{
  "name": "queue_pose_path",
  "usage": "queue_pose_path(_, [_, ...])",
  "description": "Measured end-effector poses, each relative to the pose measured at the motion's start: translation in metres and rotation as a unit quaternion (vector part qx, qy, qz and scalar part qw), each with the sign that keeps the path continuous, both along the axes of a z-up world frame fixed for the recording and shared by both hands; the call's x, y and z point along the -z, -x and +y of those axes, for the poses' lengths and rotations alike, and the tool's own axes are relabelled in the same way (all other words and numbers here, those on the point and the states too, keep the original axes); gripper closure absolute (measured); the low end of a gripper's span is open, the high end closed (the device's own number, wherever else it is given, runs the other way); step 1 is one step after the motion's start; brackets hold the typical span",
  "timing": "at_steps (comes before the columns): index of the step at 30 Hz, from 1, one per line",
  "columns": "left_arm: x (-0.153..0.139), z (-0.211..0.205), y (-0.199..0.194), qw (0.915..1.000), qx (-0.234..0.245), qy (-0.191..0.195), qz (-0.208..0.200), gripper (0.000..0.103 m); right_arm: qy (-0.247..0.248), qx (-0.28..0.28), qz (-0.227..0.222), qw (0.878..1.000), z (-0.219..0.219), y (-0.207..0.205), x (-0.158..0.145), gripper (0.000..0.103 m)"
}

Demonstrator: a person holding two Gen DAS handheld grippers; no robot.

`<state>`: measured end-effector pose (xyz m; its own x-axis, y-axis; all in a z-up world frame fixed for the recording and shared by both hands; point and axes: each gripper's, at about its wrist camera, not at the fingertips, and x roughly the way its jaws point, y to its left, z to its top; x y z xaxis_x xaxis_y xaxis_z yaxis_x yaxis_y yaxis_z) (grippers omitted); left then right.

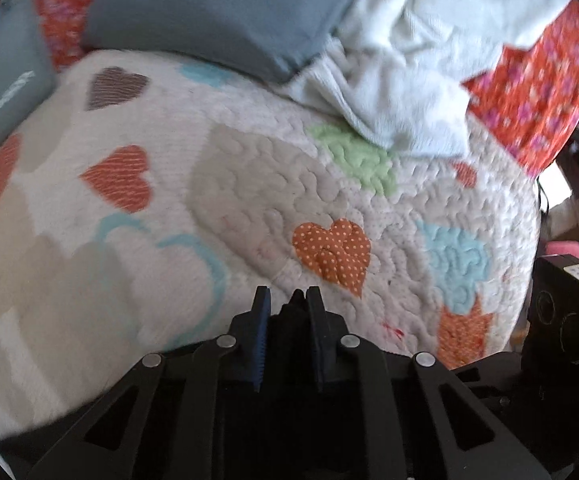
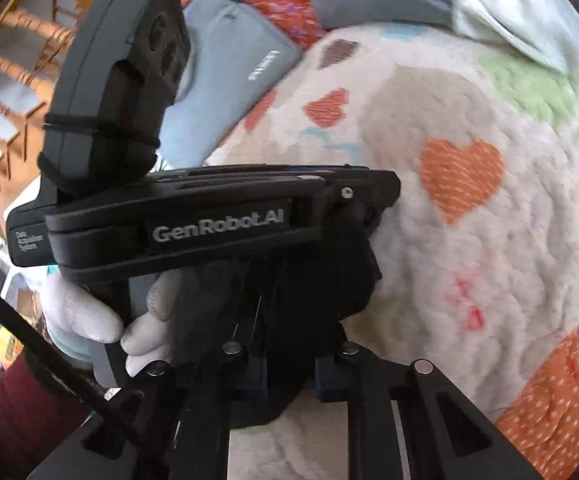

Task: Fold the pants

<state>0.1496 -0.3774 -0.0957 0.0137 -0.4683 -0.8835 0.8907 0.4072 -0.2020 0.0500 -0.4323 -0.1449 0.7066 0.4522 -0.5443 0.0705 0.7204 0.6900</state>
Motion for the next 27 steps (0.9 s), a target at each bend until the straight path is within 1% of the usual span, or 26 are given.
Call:
queue_pose_path(3, [-0.024,0.033,-0.006,0.9987,-0.036,0.036,0.003,0.086,0.015,-0.029,-0.014,0.999,0.022,-0.005,-0.020,0.087])
queue_pose_path(4, [-0.032,0.052,-0.009,0.9970,-0.057,0.053,0.006,0.087,0.022,-0.045,-0.020,0.999,0.034,-0.008,-0.027,0.087])
queue_pose_path(5, [-0.038,0.060,-0.011,0.9952,-0.072,0.065,0.011,0.087,0.027,-0.055,-0.023,0.998,0.042,-0.010,-0.031,0.087])
queue_pose_path(7, [-0.045,0.090,-0.019,0.9888,-0.113,0.094,0.027,0.087,0.043,-0.091,-0.029,0.994,0.070,-0.018,-0.042,0.087])
queue_pose_path(9, [-0.045,0.130,-0.026,0.9788,-0.163,0.118,0.039,0.087,0.063,-0.125,-0.031,0.990,0.097,-0.023,-0.046,0.087])
queue_pose_path(10, [-0.042,0.156,-0.031,0.9700,-0.199,0.131,0.050,0.087,0.075,-0.142,-0.030,0.987,0.113,-0.027,-0.046,0.087])
queue_pose_path(12, [-0.031,0.193,-0.038,0.9556,-0.250,0.139,0.069,0.085,0.096,-0.184,-0.021,0.978,0.145,-0.033,-0.041,0.086])
queue_pose_path(13, [-0.023,0.218,-0.043,0.9452,-0.282,0.142,0.085,0.084,0.106,-0.200,-0.016,0.974,0.158,-0.035,-0.036,0.083])
queue_pose_path(14, [-0.018,0.234,-0.044,0.9382,-0.298,0.146,0.098,0.084,0.119,-0.219,-0.005,0.968,0.174,-0.040,-0.029,0.082])
queue_pose_path(15, [-0.013,0.256,-0.047,0.9275,-0.320,0.155,0.116,0.082,0.126,-0.232,0.003,0.965,0.184,-0.041,-0.023,0.074])
queue_pose_path(16, [-0.012,0.271,-0.047,0.9199,-0.334,0.163,0.124,0.082,0.131,-0.249,0.015,0.959,0.197,-0.044,-0.015,0.059])
queue_pose_path(17, [-0.012,0.288,-0.046,0.9113,-0.349,0.176,0.128,0.078,0.128,-0.257,0.022,0.958,0.203,-0.044,-0.010,0.052])
queue_pose_path(18, [-0.015,0.305,-0.045,0.9035,-0.362,0.189,0.129,0.073,0.120,-0.261,0.025,0.957,0.206,-0.047,-0.006,0.043])
queue_pose_path(19, [-0.018,0.324,-0.042,0.8937,-0.378,0.204,0.128,0.070,0.105,-0.264,0.026,0.958,0.209,-0.046,-0.007,0.039])
queue_pose_path(20, [-0.020,0.338,-0.039,0.8854,-0.392,0.215,0.127,0.065,0.091,-0.266,0.025,0.959,0.209,-0.047,-0.008,0.038])
queue_pose_path(22, [-0.024,0.366,-0.032,0.8687,-0.419,0.233,0.123,0.063,0.072,-0.265,0.026,0.961,0.208,-0.045,-0.013,0.034])
queue_pose_path(23, [-0.024,0.375,-0.029,0.8631,-0.430,0.236,0.121,0.063,0.068,-0.266,0.025,0.961,0.208,-0.043,-0.017,0.034])
queue_pose_path(25, [-0.024,0.389,-0.021,0.8549,-0.445,0.239,0.119,0.063,0.062,-0.270,0.015,0.961,0.206,-0.039,-0.031,0.034])
queue_pose_path(27, [-0.024,0.401,-0.012,0.8485,-0.456,0.241,0.117,0.063,0.055,-0.265,0.000,0.963,0.203,-0.031,-0.052,0.034])
